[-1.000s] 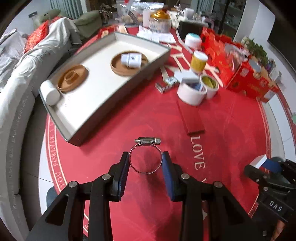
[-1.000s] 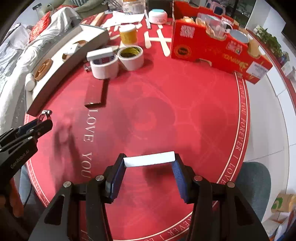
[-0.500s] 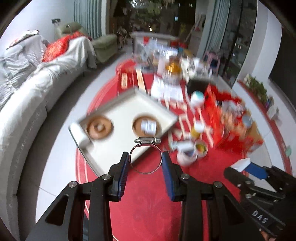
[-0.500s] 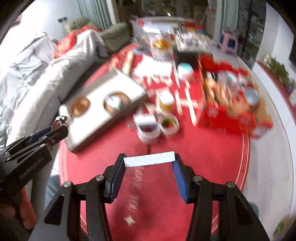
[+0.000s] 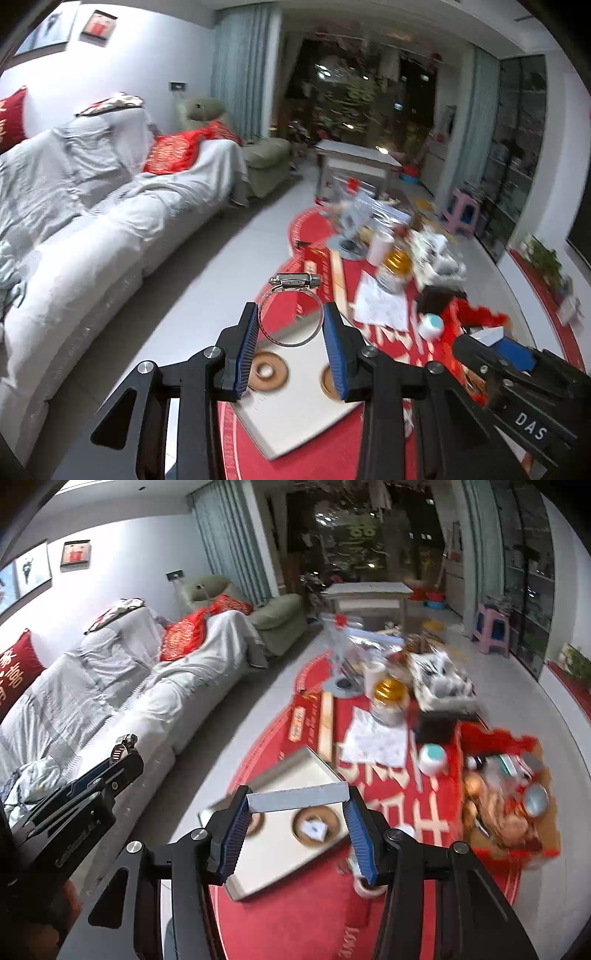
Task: Organize rigid objects
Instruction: 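Carry the clamp onto the brown dish while the right sets the white block in the tray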
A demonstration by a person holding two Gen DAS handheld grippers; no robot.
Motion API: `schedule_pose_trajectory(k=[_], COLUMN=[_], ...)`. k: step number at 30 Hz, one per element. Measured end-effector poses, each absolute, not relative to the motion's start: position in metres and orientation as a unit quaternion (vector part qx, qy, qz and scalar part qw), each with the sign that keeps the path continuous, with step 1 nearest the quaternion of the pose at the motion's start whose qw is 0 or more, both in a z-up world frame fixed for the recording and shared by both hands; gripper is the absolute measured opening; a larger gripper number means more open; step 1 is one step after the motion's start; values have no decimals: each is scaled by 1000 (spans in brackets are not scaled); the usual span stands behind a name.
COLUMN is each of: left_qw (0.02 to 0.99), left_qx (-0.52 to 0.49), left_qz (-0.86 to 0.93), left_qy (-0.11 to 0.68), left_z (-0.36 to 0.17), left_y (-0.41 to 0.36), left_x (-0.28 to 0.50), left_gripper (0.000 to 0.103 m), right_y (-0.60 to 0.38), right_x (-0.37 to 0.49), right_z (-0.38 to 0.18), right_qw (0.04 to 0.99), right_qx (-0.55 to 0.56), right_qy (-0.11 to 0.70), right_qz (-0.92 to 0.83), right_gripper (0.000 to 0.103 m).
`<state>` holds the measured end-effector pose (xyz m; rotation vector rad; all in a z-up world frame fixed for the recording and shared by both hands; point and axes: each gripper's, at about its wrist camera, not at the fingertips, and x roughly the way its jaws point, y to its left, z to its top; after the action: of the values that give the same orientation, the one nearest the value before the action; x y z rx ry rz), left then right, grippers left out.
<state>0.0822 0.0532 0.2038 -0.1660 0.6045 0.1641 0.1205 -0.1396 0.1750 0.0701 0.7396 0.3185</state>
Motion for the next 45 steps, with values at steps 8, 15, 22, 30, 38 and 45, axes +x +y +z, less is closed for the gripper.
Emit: schedule_pose_trajectory(k=[8,15,22,30,38,45], left_qw=[925,897,875,864,857,855], left_qx=[-81,-76,-73,-76,-78,-78], left_qz=[101,108,111,116,120,120], left_qy=[357,422,466,484,495,499], left_z=[135,58,10,-9,-20,-25], left_y=[65,58,54,57,61,63], left_x=[113,137,157,170,176,180], left_gripper=[38,38,38,38,38,38], right_y=[-108,-104,-109,-101,-89,-82], right_x=[158,183,202,220,229,234], right_z=[144,70,26,3,-5,-12], right_qw=[904,872,851,838,833,829], right_qx=[28,30,28,23,17,14], right_qy=[392,463,504,526,532,537], right_qz=[168,157,143,145,151,156], right_gripper=[52,52,52,52,52,52])
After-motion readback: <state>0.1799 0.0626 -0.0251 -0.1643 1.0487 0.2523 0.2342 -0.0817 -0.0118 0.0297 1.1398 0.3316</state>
